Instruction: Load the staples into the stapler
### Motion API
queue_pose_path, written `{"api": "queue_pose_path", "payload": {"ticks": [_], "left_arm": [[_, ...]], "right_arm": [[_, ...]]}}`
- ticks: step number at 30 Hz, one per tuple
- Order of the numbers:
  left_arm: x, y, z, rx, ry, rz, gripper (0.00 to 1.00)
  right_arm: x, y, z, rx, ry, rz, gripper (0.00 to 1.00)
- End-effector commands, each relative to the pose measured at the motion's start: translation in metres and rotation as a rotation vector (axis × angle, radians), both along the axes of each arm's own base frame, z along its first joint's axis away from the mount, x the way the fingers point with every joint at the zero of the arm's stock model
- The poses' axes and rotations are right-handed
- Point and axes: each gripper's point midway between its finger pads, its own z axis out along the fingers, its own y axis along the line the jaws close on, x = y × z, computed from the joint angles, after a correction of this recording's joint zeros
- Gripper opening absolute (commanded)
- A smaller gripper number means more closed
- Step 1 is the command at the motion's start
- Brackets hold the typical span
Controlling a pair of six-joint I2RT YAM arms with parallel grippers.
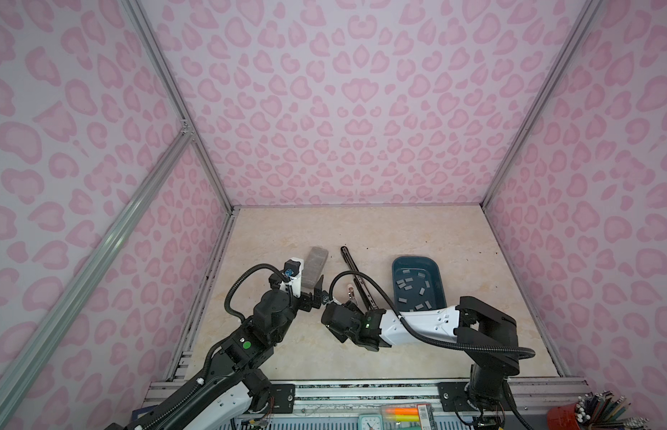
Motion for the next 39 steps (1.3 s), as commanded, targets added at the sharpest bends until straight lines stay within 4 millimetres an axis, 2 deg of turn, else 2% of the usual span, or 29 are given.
{"api": "queue_pose_path", "payload": {"ticks": [1, 7, 15, 19, 24, 29, 35, 39], "left_arm": [[0.001, 0.002, 0.004, -0.012, -0.008, 0.017, 0.99], [0.002, 0.001, 0.002, -0.008, -0.001, 0.012, 0.98], [0.002, -0.002, 0.002, -0.007, 0.002, 0.003, 0.98], [0.001, -0.005, 0.001, -0.007, -0.002, -0.019, 0.98], [0.002, -0.007, -0.001, 0.002, 0.005, -0.024, 1.0], [0.002, -0.016, -0.003, 0.013, 0.02, -0.067, 0.96], [0.003, -0.025, -0.008, 0.031, 0.051, -0.105, 0.94], [0.004, -0.027, -0.01, 0.038, 0.058, -0.112, 0.94]], "right_arm": [[-0.002, -0.002, -0.01, -0.012, 0.037, 0.026, 0.58], [0.0, -0.004, -0.018, 0.031, 0.106, 0.031, 0.5], [-0.009, 0.009, -0.017, 0.086, 0.147, 0.1, 0.26], [-0.013, 0.011, -0.015, 0.103, 0.155, 0.128, 0.18], [-0.017, 0.01, -0.01, 0.121, 0.143, 0.16, 0.19], [-0.023, 0.006, -0.01, 0.114, 0.136, 0.205, 0.21], [-0.039, -0.003, -0.02, 0.067, 0.167, 0.312, 0.21], [-0.042, -0.012, -0.021, 0.051, 0.153, 0.337, 0.22]]}}
